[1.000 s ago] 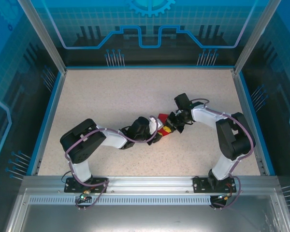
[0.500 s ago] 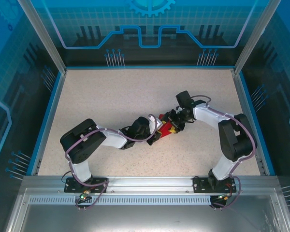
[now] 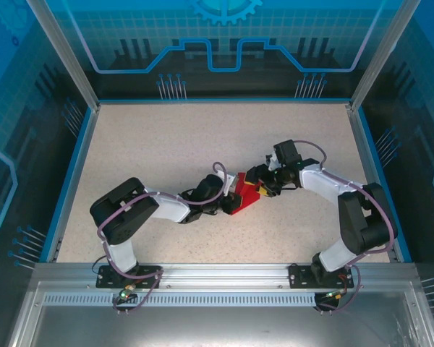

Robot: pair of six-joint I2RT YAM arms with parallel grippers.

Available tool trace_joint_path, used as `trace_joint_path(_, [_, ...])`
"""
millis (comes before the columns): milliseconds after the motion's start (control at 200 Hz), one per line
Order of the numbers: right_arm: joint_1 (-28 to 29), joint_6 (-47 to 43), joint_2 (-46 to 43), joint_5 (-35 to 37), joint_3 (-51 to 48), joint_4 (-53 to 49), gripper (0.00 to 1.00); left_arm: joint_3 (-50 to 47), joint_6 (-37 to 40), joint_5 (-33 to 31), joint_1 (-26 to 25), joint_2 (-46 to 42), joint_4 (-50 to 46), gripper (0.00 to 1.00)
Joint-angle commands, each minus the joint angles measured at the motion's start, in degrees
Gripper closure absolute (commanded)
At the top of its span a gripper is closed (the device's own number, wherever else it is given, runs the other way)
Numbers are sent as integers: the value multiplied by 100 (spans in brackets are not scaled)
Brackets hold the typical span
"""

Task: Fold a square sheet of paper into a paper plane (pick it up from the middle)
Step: Fourth fold the wing at the center of the table.

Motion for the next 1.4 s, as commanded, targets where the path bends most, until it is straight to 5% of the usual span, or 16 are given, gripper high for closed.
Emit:
trace_joint_path(0, [-82, -442, -78, -228, -240, 342, 41, -213, -756, 193, -9, 30, 344, 88])
trace_joint_path(395, [-64, -789, 346, -382, -357, 658, 54, -348, -1180, 154, -8, 99, 544, 89])
trace_joint_path(1395, [-53, -1318, 1285, -517, -114, 825, 52, -60, -1599, 760, 290, 328, 321, 89])
